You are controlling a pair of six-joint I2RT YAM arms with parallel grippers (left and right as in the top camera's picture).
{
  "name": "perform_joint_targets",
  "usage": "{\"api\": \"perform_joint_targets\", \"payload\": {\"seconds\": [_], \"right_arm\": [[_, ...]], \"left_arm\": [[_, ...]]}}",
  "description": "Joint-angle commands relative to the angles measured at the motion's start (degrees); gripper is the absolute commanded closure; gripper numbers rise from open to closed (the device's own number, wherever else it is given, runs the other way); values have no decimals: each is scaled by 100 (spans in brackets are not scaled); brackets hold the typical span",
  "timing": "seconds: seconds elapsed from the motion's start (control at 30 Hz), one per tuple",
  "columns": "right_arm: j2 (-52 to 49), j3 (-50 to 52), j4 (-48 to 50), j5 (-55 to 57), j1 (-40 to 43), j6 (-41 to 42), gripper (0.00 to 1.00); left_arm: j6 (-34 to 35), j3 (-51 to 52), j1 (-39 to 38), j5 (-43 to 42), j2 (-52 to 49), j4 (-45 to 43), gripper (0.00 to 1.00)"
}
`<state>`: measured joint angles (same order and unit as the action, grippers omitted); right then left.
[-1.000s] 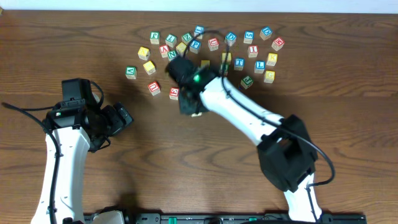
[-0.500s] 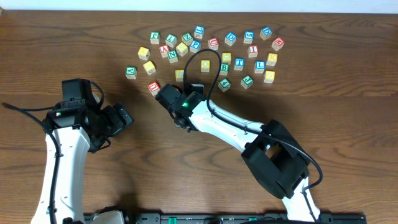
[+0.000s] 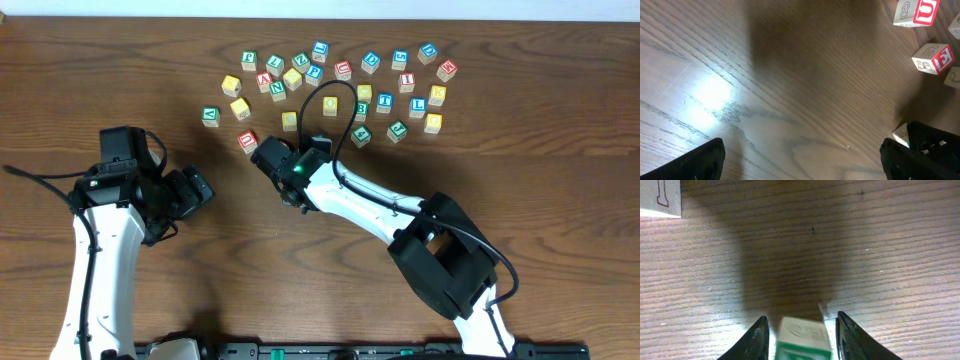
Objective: Spell out ROBOT
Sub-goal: 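Carry the green R block toward the front and set it down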
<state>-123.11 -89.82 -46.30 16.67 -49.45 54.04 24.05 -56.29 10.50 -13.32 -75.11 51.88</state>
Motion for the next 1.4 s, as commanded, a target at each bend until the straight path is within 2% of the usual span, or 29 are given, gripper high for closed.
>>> {"api": "perform_joint_targets", "payload": {"seconds": [0.0,0.2,0.33,0.53,0.8,1.07,1.37], "right_arm": [[-37,28,28,28,-4,79,58],[-37,26,42,33,7,76,58],[-37,26,66,-103,7,-76,67],[-37,26,142,-269,9,-219,70],[-37,26,380,-275,11,-748,71],[-37,26,367,-295,22,-743,68],[-37,26,229,-372,24,-437,71]], "left_arm": [[26,-127,20,55,42,13,3],[26,-127,20,55,42,13,2],[26,-127,20,55,42,13,3],[26,-127,20,57,42,7,2],[26,-127,20,57,42,-9,3],[26,-127,20,57,42,-9,2],[26,-127,20,57,42,-9,2]]}}
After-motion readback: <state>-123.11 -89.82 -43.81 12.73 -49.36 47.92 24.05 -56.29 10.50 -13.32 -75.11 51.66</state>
